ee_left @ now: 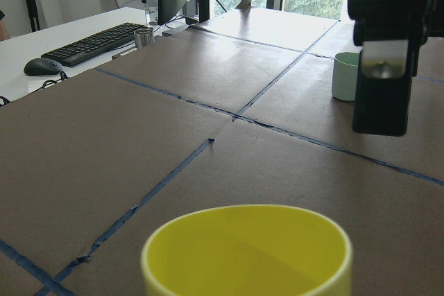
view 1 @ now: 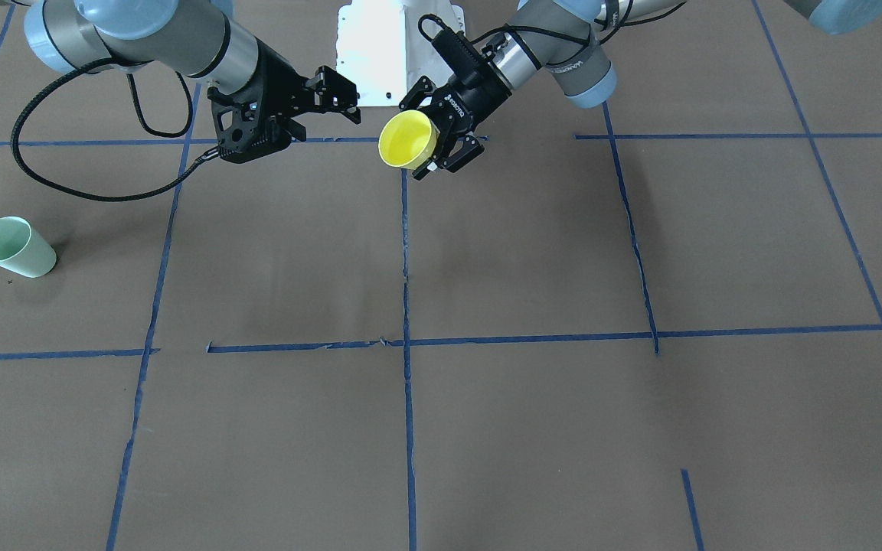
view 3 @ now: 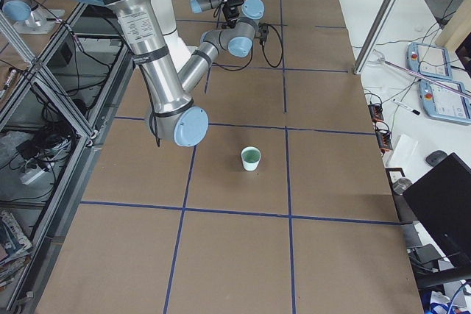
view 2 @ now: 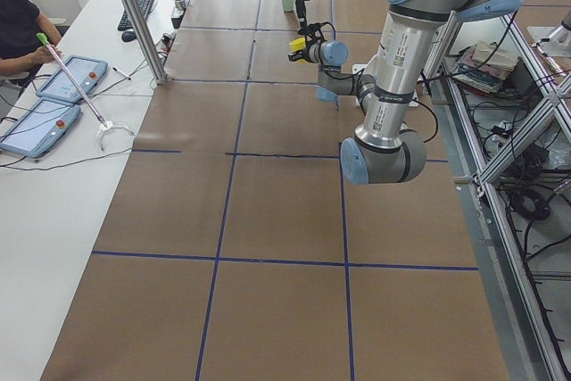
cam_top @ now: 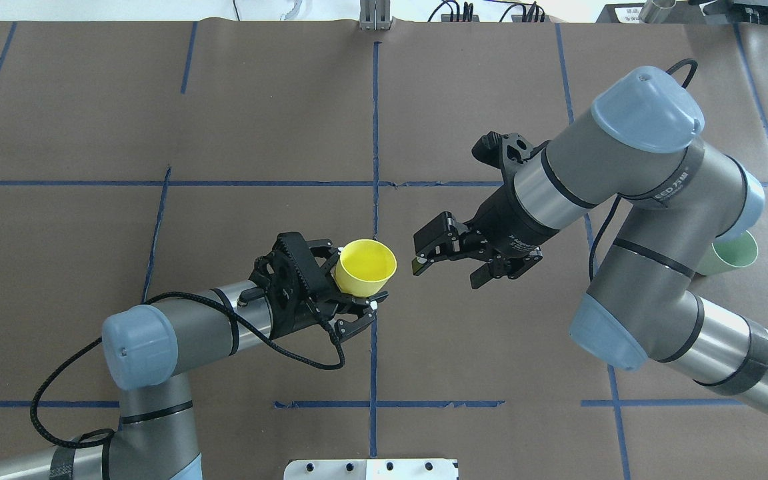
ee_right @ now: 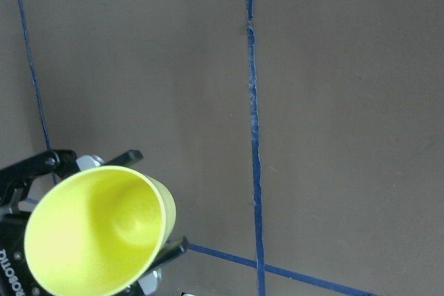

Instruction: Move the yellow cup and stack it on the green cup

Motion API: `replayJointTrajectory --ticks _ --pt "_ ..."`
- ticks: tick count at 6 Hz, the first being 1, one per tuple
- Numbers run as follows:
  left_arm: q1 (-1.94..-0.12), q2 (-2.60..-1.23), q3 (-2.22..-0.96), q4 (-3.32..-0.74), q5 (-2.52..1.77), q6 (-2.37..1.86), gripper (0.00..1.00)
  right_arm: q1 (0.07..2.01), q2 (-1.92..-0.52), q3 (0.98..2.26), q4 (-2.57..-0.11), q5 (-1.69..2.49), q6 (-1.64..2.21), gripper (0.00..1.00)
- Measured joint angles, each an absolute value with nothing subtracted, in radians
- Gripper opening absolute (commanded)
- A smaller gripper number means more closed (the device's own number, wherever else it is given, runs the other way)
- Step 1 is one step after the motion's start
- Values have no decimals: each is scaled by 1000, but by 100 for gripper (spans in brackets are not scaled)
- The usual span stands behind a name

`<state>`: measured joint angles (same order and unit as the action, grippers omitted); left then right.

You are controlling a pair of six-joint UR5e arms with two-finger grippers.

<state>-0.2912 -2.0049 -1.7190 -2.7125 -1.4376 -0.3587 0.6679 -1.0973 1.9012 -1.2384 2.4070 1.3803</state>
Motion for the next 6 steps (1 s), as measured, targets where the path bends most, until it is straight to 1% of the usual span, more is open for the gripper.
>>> replayJointTrajectory --ticks 2,5,6 --pt "-253 -2006 -1719 -2713 -1435 -358 43 657 -1052 1857 -1237 2408 1404 100" --pt "-234 -2016 -1719 -2713 -1434 -363 44 614 -1046 1841 -1232 2405 1411 99" --pt "-233 -2018 -1719 -2713 -1434 -364 47 599 -1048 1840 -1230 2403 1412 94"
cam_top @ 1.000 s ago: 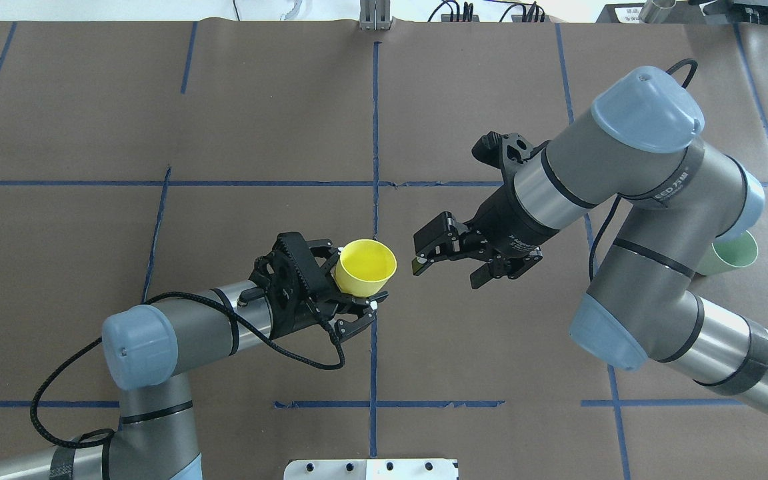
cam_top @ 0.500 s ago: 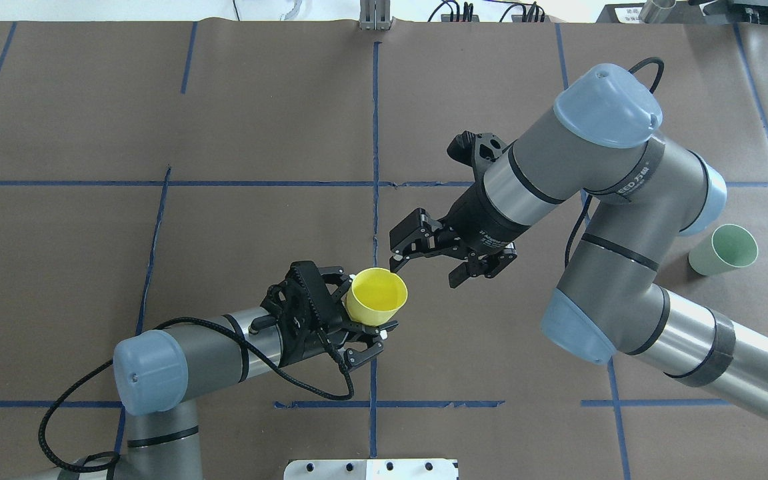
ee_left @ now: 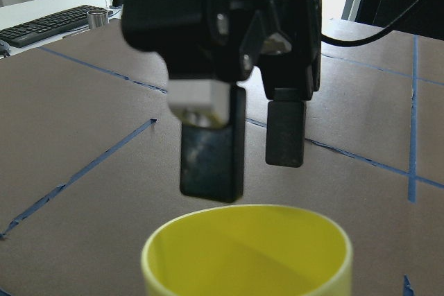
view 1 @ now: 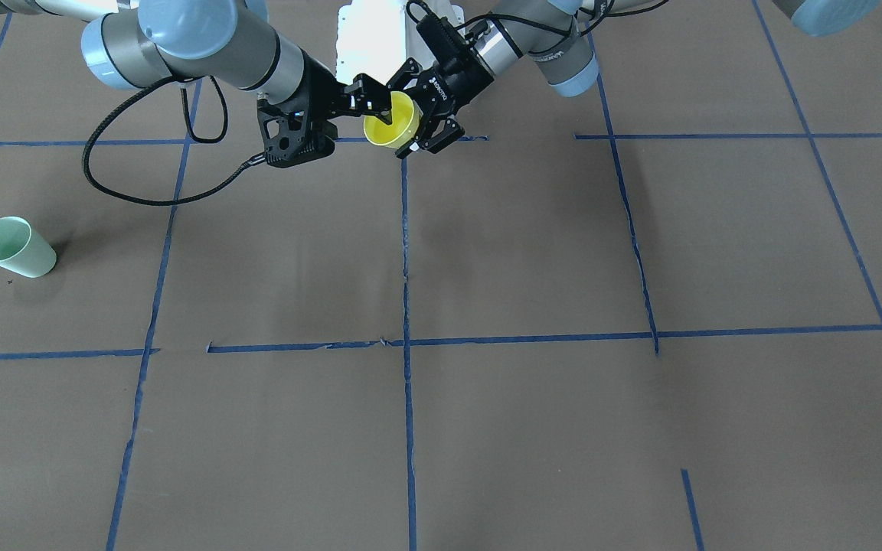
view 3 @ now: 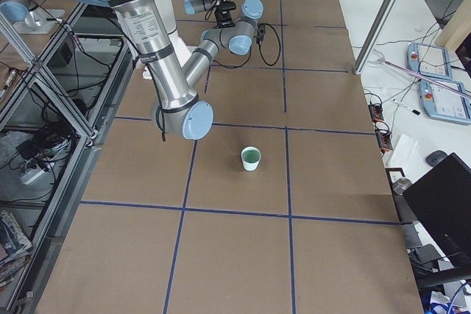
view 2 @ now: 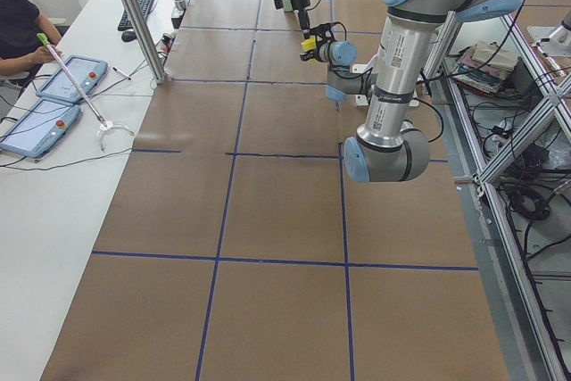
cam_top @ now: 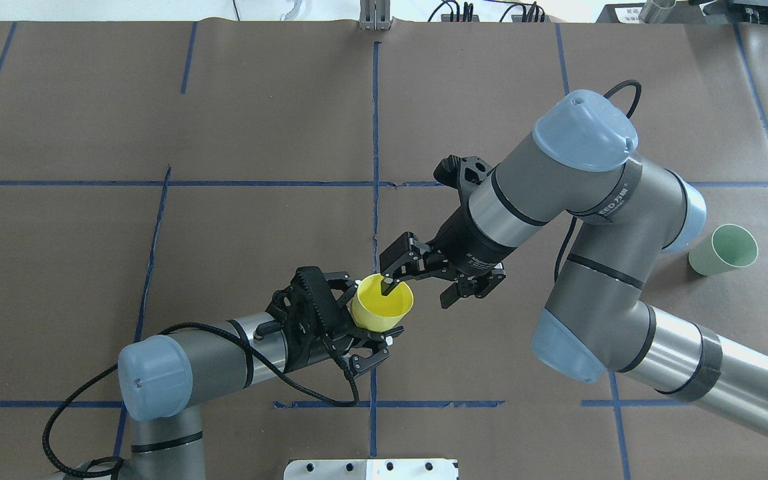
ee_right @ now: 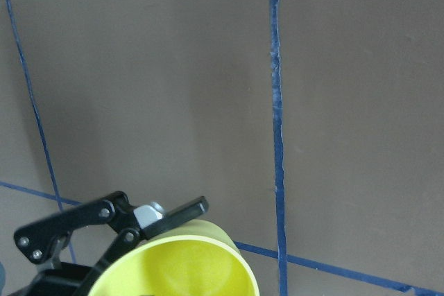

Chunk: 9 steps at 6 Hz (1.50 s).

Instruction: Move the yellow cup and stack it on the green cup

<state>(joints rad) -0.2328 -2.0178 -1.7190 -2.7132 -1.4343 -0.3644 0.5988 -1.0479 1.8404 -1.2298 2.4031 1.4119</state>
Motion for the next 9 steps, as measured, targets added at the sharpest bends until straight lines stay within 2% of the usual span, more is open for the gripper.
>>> replayJointTrajectory --ticks 1,2,3,4,5,6,7,9 --pt "-232 -2020 -1720 -2714 -1434 -366 49 587 -1049 1840 -1229 2400 1411 80" --pt "-232 -2023 -1721 -2715 -1434 -368 52 581 -1050 1839 -1229 2398 1409 54" --pt "-232 -2029 -1721 -2720 -1434 -370 59 578 -1051 1839 -1228 2397 1409 16" --pt "-232 -2035 -1721 -2727 -1433 -371 67 576 -1051 1839 -1228 2395 1407 0" --pt "-232 -2038 -1722 -2729 -1432 -381 83 576 -1051 1839 -1227 2389 1406 0" --pt "-231 -2039 -1722 -2728 -1432 -400 93 575 -1051 1840 -1226 2381 1407 0" --pt "-231 -2040 -1722 -2729 -1432 -413 99 575 -1051 1841 -1227 2375 1408 0" --pt "-230 -2042 -1726 -2730 -1433 -426 99 572 -1054 1842 -1227 2348 1411 0"
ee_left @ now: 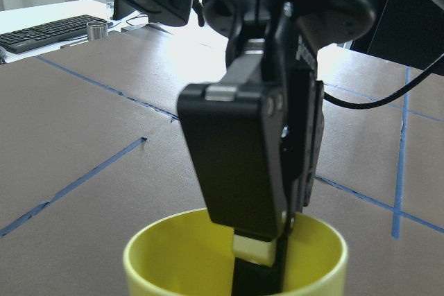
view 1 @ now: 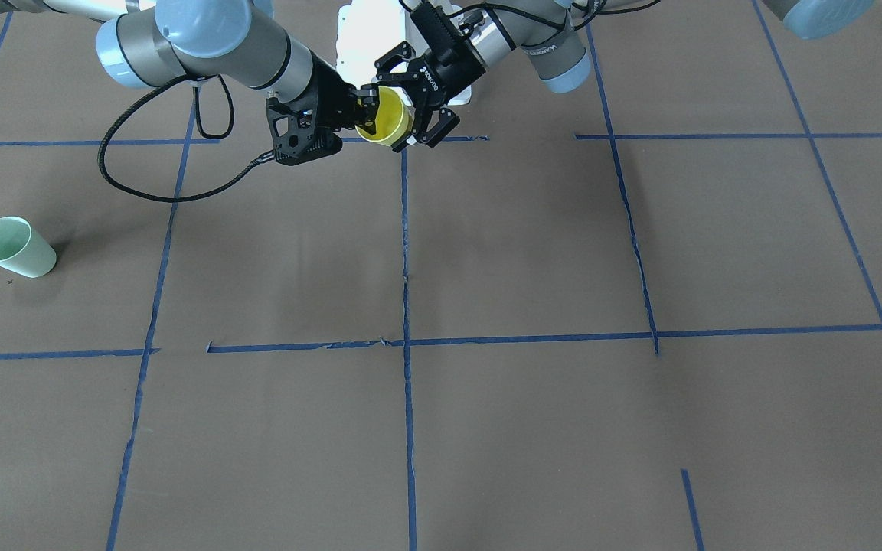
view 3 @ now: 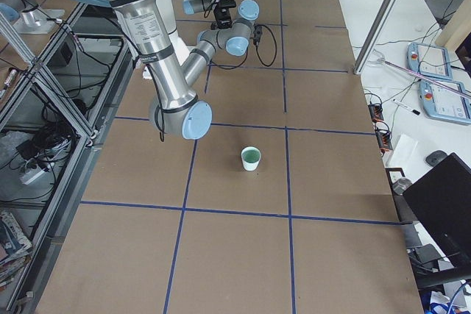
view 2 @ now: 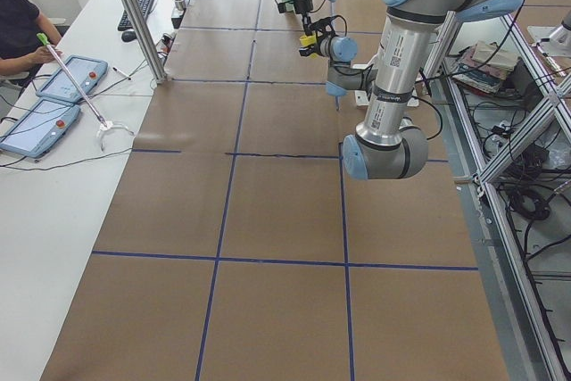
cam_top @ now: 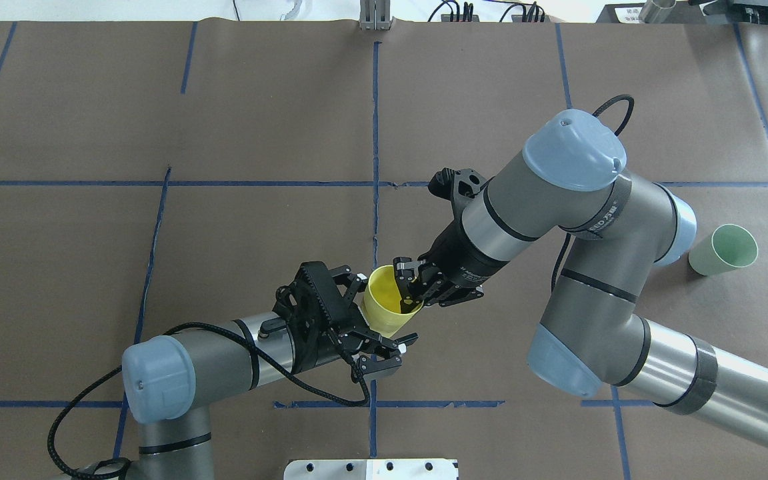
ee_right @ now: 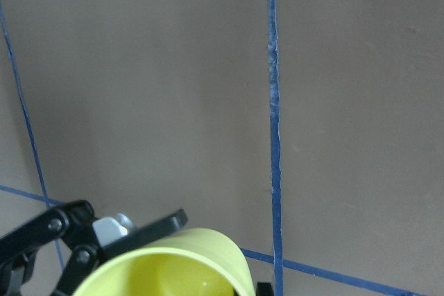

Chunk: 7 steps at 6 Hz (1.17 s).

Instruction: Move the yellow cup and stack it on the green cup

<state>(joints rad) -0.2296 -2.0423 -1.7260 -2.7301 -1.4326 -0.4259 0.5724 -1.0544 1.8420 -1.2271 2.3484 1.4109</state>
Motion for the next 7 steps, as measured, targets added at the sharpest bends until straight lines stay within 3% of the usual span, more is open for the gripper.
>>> replayJointTrajectory --ticks 4,7 --pt "-228 -2042 -1727 -2728 -1432 -428 100 586 -1107 1841 -1228 2273 1408 0" --pt "-229 -2041 -1727 -2727 -1429 -438 100 711 -1220 1862 -1229 2203 1404 0"
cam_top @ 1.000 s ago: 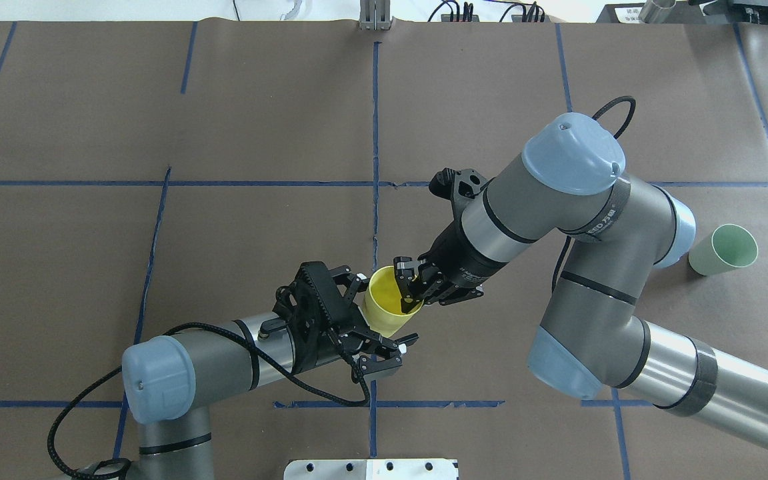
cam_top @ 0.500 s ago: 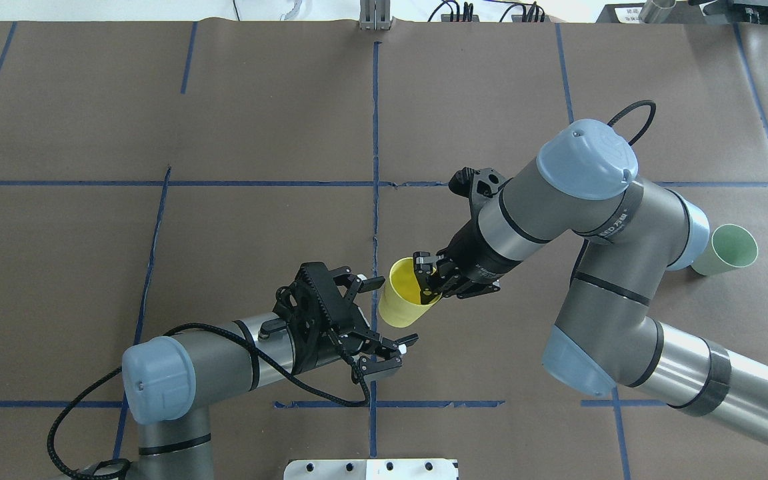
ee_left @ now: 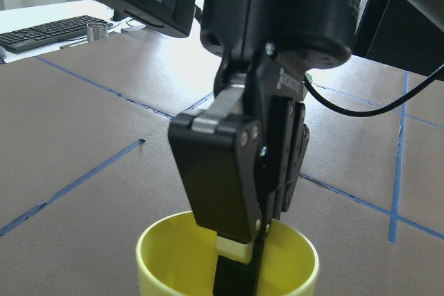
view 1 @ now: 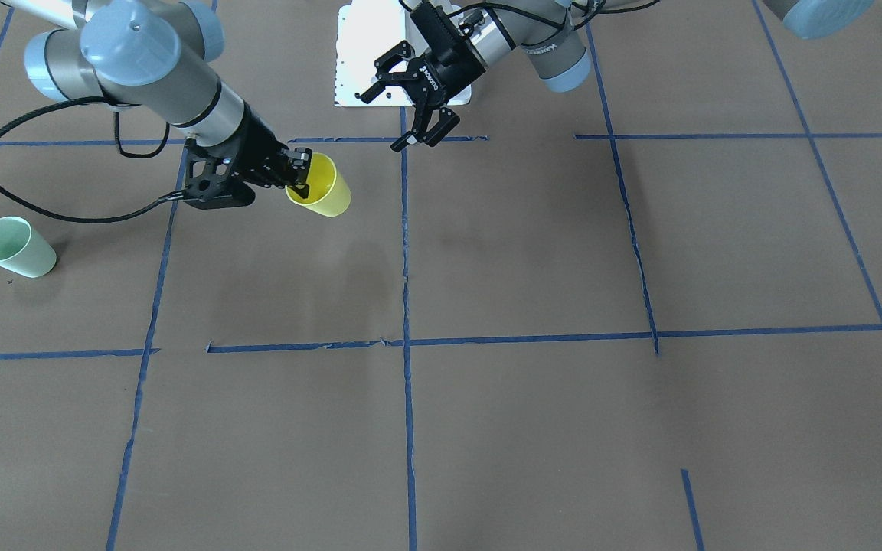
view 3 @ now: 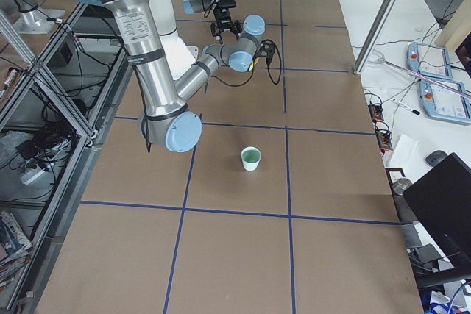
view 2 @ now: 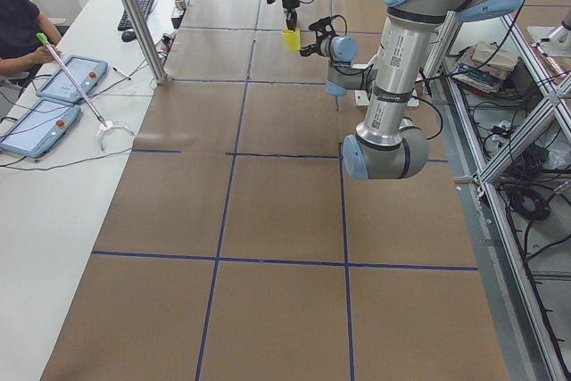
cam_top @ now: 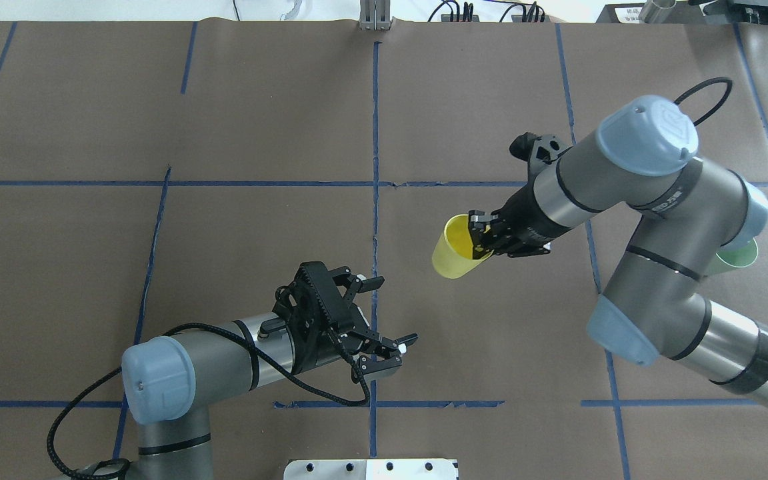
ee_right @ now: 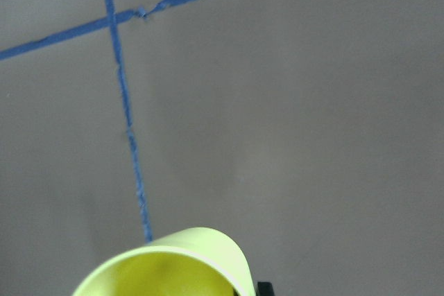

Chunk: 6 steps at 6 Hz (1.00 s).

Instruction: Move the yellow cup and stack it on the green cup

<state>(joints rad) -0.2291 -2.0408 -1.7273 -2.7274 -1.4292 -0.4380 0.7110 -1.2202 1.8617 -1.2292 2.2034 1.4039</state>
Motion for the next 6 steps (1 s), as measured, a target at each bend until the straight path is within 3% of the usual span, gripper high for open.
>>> replayJointTrajectory --ticks 3,6 --pt "-229 -2044 -1720 -2721 -1355 -472 100 930 -1482 1943 -1232 2091 1322 0" --pt "-288 -2047 -1715 -2640 -1347 -721 100 1113 -1644 1949 -1234 2090 1017 0"
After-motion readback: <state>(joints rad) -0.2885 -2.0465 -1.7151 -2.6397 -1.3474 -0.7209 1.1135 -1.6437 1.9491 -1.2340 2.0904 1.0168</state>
